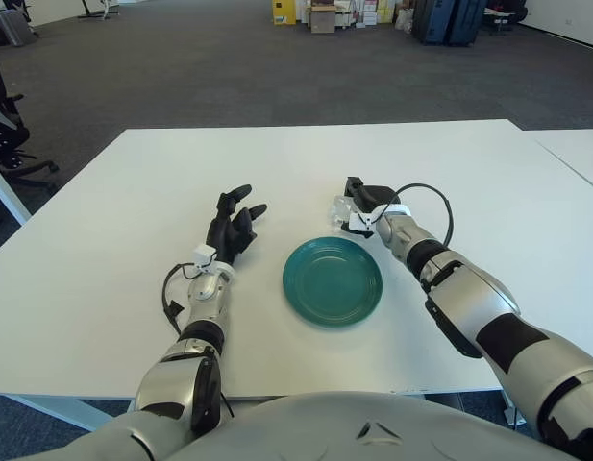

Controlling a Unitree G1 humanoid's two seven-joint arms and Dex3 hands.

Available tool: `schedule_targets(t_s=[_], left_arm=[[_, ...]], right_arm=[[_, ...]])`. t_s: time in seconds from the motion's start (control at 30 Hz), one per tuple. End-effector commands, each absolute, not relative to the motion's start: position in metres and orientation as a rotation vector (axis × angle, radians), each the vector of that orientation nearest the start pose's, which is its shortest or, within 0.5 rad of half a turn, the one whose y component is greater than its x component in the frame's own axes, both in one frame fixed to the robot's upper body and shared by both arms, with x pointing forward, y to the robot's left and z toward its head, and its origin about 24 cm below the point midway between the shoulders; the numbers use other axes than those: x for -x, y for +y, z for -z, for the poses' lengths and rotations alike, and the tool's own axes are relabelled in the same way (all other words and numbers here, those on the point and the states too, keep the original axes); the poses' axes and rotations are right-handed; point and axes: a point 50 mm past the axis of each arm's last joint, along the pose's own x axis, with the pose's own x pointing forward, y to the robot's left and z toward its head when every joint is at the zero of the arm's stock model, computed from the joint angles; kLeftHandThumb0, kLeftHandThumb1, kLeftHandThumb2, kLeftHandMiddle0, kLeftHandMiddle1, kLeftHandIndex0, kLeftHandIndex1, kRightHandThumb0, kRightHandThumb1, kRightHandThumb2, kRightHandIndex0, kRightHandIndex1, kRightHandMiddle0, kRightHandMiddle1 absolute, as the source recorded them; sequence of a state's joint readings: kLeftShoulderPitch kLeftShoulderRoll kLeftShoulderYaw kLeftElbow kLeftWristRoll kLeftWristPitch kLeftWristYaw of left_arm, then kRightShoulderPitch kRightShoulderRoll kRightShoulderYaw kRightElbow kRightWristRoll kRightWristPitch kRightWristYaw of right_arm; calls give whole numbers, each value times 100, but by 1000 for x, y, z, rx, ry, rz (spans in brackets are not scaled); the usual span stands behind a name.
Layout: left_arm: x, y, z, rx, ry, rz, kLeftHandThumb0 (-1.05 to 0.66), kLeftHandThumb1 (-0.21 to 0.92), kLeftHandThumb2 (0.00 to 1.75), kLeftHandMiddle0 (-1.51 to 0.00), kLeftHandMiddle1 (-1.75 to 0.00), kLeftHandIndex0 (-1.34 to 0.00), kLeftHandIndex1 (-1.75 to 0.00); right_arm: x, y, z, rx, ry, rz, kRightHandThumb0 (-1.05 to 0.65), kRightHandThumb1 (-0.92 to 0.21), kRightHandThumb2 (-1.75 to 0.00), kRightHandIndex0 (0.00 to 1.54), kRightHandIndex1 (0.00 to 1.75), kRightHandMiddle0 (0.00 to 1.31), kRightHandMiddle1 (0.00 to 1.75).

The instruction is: Put the bottle into the plate.

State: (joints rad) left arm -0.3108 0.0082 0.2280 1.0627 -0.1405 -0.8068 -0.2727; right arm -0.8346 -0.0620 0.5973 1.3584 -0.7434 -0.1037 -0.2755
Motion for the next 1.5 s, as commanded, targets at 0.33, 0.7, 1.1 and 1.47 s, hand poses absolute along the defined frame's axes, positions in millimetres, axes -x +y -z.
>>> schedule_targets(t_s=[0.33, 0.7, 1.1, 1.47], left_arm=[[-245, 172, 50, 161, -9, -14, -79, 92, 86, -53, -76, -15, -113], [-243, 173, 53, 164, 10, -13, -80, 92, 85, -52, -76, -16, -113], [-243, 173, 59, 176, 63, -11, -79, 92, 84, -51, -75, -15, -111], [-244, 168, 66, 154, 138, 5, -77, 92, 86, -43, -61, -9, -104]], right_arm=[[-338, -96, 16, 1425, 141, -465, 0, -18, -135, 85, 134, 56, 175], [-341, -98, 12, 1374, 124, -417, 0, -15, -146, 72, 158, 62, 175], [-367, -98, -32, 1231, -61, -250, 0, -8, -157, 81, 167, 56, 175], [-370, -91, -75, 1086, -397, -171, 0, -8, -159, 80, 171, 56, 175]])
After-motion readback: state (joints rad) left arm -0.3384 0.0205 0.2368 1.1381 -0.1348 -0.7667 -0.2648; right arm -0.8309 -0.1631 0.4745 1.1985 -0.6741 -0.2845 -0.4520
